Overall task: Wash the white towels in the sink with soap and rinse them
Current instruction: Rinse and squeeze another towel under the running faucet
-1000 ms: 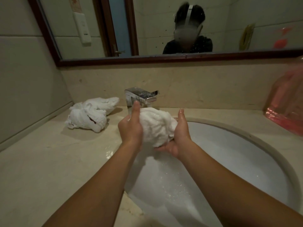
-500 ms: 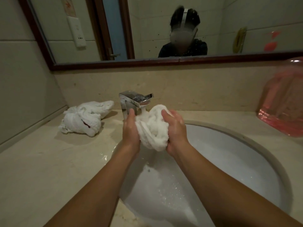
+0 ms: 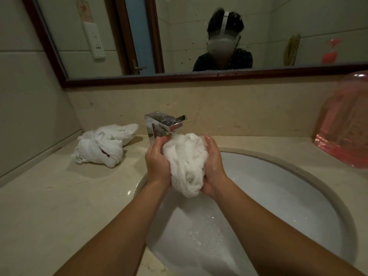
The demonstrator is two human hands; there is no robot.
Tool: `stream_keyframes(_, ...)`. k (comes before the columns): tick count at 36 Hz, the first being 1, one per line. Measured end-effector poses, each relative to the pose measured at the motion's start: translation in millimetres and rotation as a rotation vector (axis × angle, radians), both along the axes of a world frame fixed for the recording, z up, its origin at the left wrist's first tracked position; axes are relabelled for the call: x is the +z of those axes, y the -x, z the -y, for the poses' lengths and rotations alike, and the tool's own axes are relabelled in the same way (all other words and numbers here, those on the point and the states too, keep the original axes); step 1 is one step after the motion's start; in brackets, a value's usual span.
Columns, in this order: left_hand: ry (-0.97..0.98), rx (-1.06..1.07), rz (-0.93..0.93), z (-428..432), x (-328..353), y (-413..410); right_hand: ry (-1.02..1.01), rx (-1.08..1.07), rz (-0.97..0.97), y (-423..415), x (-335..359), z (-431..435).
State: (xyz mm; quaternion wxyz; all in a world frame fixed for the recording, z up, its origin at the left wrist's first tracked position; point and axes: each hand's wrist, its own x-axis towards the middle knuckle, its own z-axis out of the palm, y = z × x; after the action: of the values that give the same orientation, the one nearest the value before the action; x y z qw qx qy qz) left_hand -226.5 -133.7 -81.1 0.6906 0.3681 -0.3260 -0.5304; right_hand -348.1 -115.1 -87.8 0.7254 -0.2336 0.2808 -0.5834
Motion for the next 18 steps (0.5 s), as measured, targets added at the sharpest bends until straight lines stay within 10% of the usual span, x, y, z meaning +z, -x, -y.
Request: stream_keyframes(18,-0.193,-0.363,-0.092,-17.5,11.4,6.7,0.114,-0.486,-0.365,-2.9,6.4,5.7)
